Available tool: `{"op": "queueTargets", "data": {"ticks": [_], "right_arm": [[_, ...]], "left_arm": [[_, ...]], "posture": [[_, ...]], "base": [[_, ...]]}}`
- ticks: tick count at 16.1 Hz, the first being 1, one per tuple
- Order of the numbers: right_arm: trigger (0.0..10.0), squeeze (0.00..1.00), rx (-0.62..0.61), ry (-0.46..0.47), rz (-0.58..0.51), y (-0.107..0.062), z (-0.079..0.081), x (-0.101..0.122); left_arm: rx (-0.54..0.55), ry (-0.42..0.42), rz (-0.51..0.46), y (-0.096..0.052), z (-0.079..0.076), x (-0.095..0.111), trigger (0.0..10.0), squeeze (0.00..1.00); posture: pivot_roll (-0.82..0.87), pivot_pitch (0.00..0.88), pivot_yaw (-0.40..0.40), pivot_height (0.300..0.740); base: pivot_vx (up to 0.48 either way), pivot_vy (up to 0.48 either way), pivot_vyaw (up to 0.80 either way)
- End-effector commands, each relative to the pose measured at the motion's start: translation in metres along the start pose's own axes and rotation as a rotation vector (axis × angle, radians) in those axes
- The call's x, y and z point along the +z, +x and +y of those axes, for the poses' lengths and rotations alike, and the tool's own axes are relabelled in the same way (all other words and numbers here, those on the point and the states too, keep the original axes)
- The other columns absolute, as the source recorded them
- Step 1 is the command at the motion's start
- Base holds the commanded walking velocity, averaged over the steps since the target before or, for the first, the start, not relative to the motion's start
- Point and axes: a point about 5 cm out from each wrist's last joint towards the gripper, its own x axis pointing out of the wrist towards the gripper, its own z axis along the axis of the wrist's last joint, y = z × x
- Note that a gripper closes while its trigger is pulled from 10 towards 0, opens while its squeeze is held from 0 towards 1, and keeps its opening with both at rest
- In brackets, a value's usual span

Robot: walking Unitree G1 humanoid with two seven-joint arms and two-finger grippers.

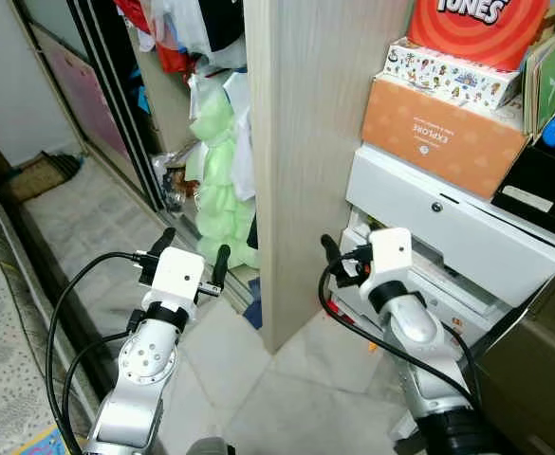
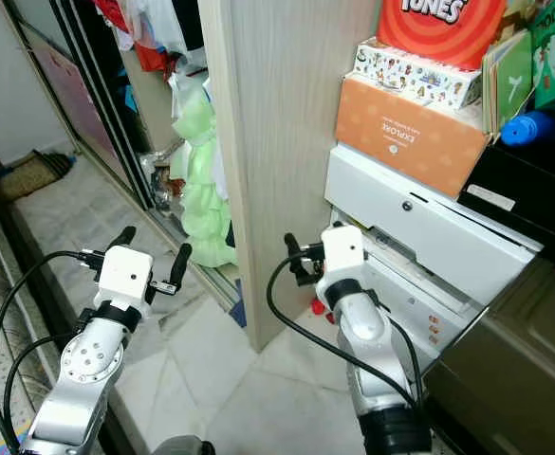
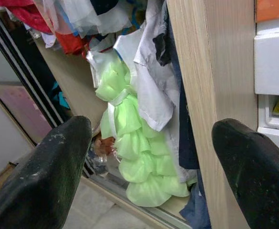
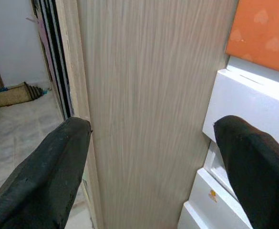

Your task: Clean up the room

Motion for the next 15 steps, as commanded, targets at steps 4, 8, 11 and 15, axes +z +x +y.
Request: {"op": "queueTargets", "data": {"ticks": [4,8,11,15], "right_arm": [[10.0,0.0,0.022,-0.016,-0.011,0.0051,0.0013,0.0042],[10.0,0.0,0.024,-0.029,-0.012,0.0043,-0.0005,0.0043],[10.0,0.0,0.026,-0.037,-0.011,0.0037,-0.0017,0.0044],[10.0,0.0,0.036,-0.041,-0.008,0.0033,0.0004,0.0035]], "left_arm": [[0.007,-0.009,-0.006,-0.0012,0.0021,0.0004,10.0,0.0],[0.003,-0.008,-0.012,0.001,0.0006,0.0003,10.0,0.0],[0.012,-0.013,-0.013,0.0012,-0.0001,0.0006,10.0,0.0],[0.027,-0.005,-0.004,-0.0029,0.0011,-0.0007,10.0,0.0]], "posture": [[0.01,0.0,-0.021,0.74],[0.0,0.0,-0.024,0.74],[0.0,0.0,-0.028,0.74],[0.01,0.0,-0.033,0.74]], "base": [[0.125,0.0,0.0],[0.252,0.0,0.0],[0.187,0.0,0.0],[0.0,0.0,0.0]]}}
